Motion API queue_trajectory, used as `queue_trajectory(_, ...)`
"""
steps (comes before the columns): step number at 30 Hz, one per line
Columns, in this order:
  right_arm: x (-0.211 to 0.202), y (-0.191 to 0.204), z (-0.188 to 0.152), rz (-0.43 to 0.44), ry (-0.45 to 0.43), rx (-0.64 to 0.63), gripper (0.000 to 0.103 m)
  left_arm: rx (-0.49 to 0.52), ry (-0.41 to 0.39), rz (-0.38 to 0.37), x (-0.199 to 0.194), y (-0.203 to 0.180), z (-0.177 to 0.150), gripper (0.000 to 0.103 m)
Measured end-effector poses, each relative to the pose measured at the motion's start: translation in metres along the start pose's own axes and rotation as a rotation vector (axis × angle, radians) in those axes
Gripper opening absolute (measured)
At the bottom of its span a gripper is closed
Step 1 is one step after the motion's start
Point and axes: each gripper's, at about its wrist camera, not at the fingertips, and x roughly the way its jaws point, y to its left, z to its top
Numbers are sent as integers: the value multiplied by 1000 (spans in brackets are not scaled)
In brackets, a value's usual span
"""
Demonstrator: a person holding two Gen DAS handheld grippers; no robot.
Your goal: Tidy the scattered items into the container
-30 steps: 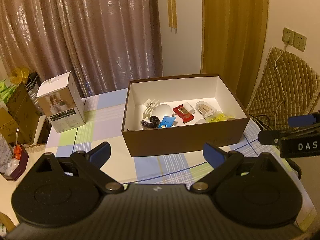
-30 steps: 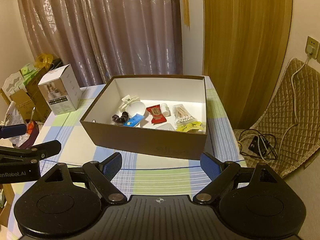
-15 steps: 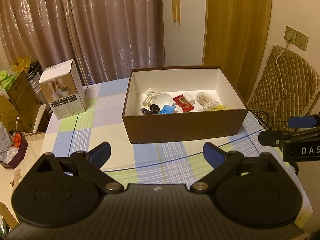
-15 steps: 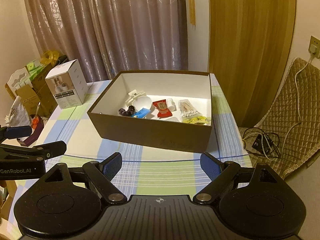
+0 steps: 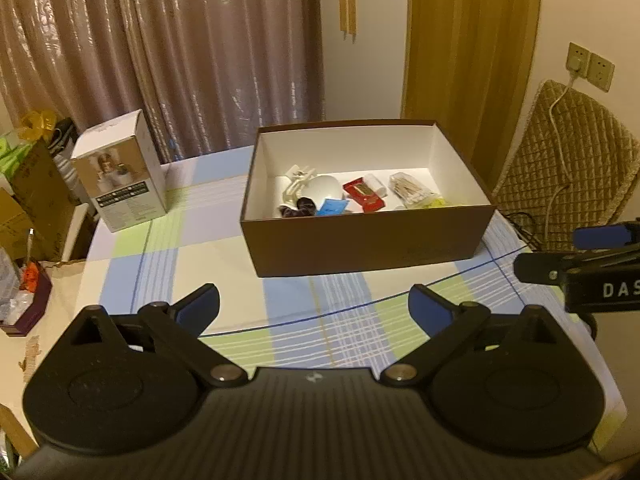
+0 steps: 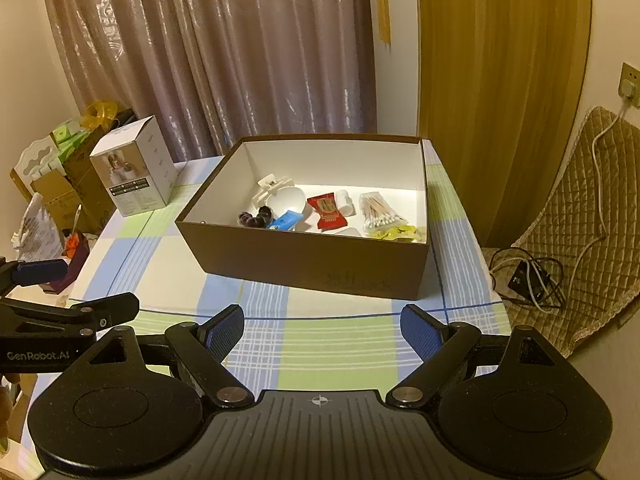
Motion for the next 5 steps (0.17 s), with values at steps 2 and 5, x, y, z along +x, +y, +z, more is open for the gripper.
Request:
queue_trajectory(2, 0, -1, 0, -1, 1, 2, 91, -2, -9, -8, 0, 0, 0, 99)
queue_trajectory(5, 1, -1, 0, -4, 0, 0, 91, -8, -20, -8, 1, 1, 1, 99)
